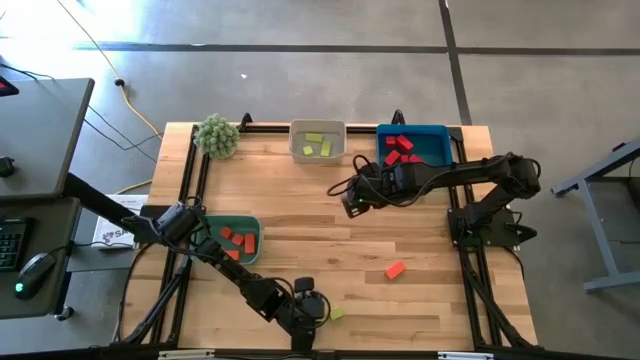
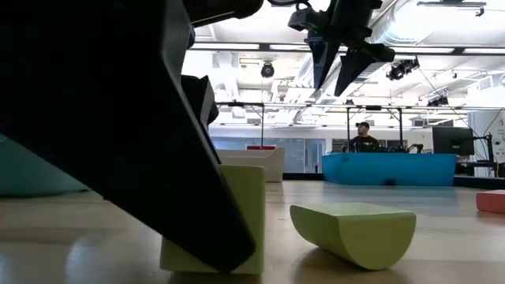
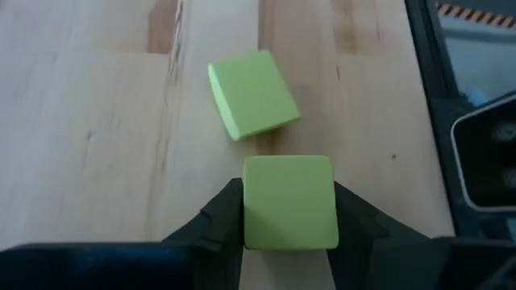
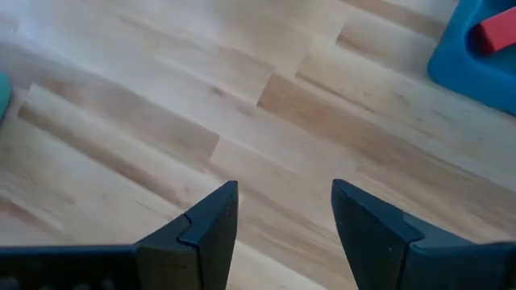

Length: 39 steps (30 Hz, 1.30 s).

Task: Sort & place blocks by color
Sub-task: Put the green block into the gray bin

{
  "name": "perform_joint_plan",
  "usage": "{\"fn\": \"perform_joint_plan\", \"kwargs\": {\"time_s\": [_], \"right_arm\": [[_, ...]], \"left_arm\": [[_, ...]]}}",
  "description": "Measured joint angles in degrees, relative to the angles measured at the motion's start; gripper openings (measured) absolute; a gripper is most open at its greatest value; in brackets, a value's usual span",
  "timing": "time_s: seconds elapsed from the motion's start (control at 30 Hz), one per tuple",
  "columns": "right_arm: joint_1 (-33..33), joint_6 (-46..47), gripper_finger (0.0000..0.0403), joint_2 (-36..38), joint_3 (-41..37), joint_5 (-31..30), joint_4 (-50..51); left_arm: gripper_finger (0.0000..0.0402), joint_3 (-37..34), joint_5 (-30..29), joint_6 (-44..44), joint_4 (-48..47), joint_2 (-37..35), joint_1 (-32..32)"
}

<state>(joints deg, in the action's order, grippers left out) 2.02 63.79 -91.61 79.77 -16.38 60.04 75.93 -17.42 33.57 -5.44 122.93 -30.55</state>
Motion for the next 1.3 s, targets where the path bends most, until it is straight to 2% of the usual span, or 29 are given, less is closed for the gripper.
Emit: {"fn": "perform_joint_plan", "kwargs": {"time_s": [0.27, 0.6, 0.9, 1.3], "right_arm": [[0.14, -3.60, 0.0188, 0.04, 0.00, 5.35, 0.68], [2.29, -8.68, 0.0188, 0.08, 0.00, 7.17, 6.42], [2.54, -18.79, 0.0188, 0.09, 0.00, 9.88, 14.94], [2.49, -37.46, 0.0188, 0.09, 0.00, 11.53, 22.00]], "left_arm": [[0.0104, -0.17, -1.13, -3.55, -8.00, -4.63, 3.25], [0.0104, -0.12, -7.56, -10.10, -19.12, -11.18, 10.02], [0.0106, -0.12, -7.73, -16.31, -21.34, -15.85, 20.39], [0.0106, -0.10, -5.78, -24.44, -21.80, -20.29, 38.31]]}}
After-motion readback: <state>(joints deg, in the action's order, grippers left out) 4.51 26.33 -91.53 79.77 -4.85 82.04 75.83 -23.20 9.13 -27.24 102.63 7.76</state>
